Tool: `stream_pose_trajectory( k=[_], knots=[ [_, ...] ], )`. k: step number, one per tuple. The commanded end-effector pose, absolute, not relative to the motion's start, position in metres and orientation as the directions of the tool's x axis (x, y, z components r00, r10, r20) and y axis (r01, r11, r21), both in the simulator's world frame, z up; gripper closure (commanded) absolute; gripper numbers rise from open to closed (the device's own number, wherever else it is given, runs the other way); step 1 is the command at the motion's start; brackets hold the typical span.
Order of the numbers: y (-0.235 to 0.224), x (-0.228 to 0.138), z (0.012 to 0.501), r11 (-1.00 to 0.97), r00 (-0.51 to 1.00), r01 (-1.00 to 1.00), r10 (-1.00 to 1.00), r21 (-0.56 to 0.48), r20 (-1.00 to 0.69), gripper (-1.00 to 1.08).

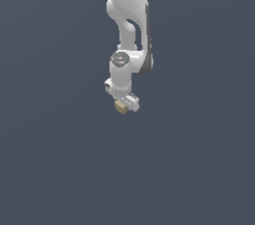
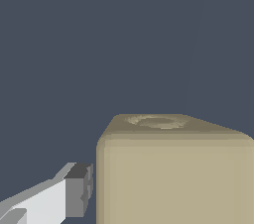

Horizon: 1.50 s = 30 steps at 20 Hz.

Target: Pick up the object and move it to a goal position.

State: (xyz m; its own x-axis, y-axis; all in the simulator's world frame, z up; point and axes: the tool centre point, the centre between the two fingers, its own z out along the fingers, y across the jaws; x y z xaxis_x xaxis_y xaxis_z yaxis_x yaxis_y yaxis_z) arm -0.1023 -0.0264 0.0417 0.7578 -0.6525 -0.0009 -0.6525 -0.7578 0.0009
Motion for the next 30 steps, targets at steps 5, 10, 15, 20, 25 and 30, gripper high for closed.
stream_pose_trajectory(
  k=[5, 10, 15, 20, 25, 30],
  knots=[
    [-0.026, -0.102, 0.039, -0.758, 0.758, -0.653, -0.653, 0.0, 0.0, 1.08],
    [-0.026, -0.102, 0.039, -0.758, 0.758, -0.653, -0.653, 0.0, 0.0, 1.08],
    [-0.028, -0.1, 0.042, -0.758, 0.758, -0.652, -0.652, -0.001, 0.001, 1.08],
    [-0.042, -0.091, 0.052, -0.758, 0.758, -0.652, -0.652, -0.001, 0.001, 1.08],
    [-0.068, -0.074, 0.071, -0.758, 0.758, -0.652, -0.652, -0.001, 0.001, 1.08],
    [-0.102, -0.051, 0.095, -0.758, 0.758, -0.652, -0.652, 0.0, 0.001, 1.08]
  ],
)
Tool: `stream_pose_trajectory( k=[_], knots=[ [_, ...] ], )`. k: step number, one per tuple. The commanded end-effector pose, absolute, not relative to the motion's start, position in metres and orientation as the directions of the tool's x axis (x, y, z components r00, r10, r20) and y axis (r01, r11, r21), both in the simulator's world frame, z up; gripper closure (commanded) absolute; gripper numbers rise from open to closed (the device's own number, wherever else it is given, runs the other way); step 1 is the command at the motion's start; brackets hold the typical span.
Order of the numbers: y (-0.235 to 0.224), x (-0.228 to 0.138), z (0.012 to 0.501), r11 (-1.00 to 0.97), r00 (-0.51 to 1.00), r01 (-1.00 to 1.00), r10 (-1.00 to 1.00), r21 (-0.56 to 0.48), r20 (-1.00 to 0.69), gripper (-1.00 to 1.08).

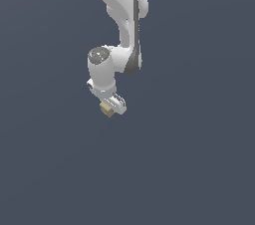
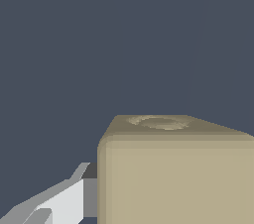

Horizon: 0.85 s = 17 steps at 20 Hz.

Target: Pick up the object and move it to a goal position.

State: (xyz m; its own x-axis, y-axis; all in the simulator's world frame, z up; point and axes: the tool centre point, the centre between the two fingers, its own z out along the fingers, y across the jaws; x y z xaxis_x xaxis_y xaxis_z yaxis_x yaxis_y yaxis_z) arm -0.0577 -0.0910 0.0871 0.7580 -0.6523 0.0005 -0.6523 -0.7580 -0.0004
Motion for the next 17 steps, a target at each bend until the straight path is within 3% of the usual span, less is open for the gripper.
stream_pose_trajectory(
  k=[1, 17],
  knots=[
    [-0.108, -0.046, 0.1, -0.758, 0.758, -0.652, -0.652, 0.0, 0.001, 1.08],
    [-0.154, -0.011, 0.132, -0.758, 0.758, -0.652, -0.652, 0.0, 0.0, 1.08]
  ],
)
